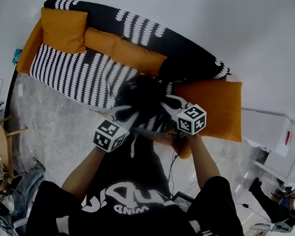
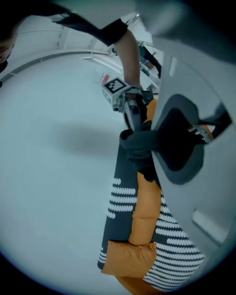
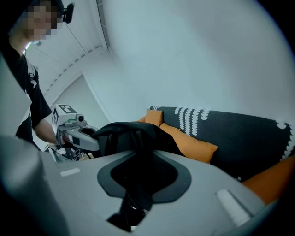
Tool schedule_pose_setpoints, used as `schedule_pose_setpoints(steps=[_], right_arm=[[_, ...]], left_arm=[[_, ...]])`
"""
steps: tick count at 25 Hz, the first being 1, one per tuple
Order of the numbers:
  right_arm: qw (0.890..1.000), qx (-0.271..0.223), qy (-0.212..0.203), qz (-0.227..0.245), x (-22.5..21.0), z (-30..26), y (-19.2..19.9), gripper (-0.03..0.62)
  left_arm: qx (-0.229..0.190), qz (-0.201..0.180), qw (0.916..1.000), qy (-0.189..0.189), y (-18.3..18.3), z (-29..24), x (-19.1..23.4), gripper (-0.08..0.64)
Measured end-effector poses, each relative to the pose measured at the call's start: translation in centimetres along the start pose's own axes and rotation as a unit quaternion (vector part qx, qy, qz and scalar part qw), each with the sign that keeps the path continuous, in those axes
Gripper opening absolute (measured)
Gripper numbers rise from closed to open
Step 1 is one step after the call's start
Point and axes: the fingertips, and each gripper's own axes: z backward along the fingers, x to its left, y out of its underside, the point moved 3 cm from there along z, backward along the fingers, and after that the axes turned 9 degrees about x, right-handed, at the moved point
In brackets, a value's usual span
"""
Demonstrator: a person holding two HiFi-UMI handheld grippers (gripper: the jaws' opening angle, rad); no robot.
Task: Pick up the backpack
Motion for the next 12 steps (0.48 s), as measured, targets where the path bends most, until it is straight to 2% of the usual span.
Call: schedule_pose_setpoints(steps=[8, 12], right_arm=[[0.999, -0.034, 0.015, -0.01, 5.6, 6.1, -2.2, 0.069], [0.998, -0.062, 0.005, -0.008, 8.6, 9.5, -2.7, 0.069]], left_arm=[[-0.022, -0.055, 0.9977, 0.032, -3.8, 5.8, -3.7, 0.048], [-0.034, -0.079, 0.9952, 0.045, -4.8, 8.7, -6.5, 0.048]])
